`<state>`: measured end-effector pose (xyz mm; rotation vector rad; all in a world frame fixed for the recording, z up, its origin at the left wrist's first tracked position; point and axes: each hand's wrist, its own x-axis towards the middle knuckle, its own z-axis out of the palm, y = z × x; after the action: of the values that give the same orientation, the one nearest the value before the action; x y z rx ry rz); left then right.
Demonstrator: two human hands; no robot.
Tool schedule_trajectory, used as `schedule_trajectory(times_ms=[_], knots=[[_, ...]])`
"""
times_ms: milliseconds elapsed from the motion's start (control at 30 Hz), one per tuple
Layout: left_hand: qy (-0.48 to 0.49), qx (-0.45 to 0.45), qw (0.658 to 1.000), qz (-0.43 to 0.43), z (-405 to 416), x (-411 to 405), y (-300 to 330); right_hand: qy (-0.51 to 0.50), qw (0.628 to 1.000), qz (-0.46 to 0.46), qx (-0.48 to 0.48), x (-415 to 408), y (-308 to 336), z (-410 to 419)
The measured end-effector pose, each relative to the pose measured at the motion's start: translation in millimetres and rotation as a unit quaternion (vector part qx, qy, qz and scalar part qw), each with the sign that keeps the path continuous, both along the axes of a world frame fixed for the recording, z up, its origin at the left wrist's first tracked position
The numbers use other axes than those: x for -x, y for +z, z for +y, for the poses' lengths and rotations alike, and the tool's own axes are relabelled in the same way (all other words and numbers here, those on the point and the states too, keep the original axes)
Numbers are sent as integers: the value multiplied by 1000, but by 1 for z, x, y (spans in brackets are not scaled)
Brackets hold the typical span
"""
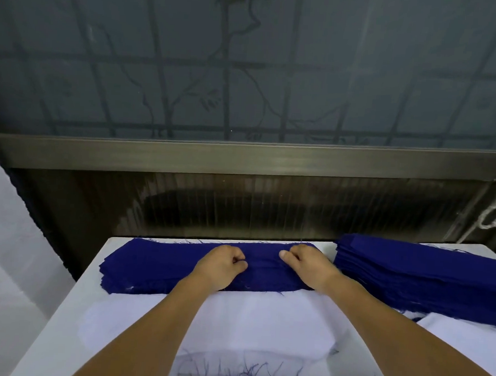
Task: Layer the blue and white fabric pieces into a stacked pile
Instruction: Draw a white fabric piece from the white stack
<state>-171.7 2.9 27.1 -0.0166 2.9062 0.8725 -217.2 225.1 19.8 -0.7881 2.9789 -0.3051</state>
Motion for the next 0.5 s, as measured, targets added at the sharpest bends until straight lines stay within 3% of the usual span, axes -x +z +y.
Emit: schedule_trajectory(times_ms=[300, 500], knots=[[-7, 32, 999, 40, -11, -8, -2, -13, 998, -32, 46, -5, -4, 6], [93, 121, 985, 78, -88, -37, -1, -40, 997, -30, 55, -9, -5, 5]])
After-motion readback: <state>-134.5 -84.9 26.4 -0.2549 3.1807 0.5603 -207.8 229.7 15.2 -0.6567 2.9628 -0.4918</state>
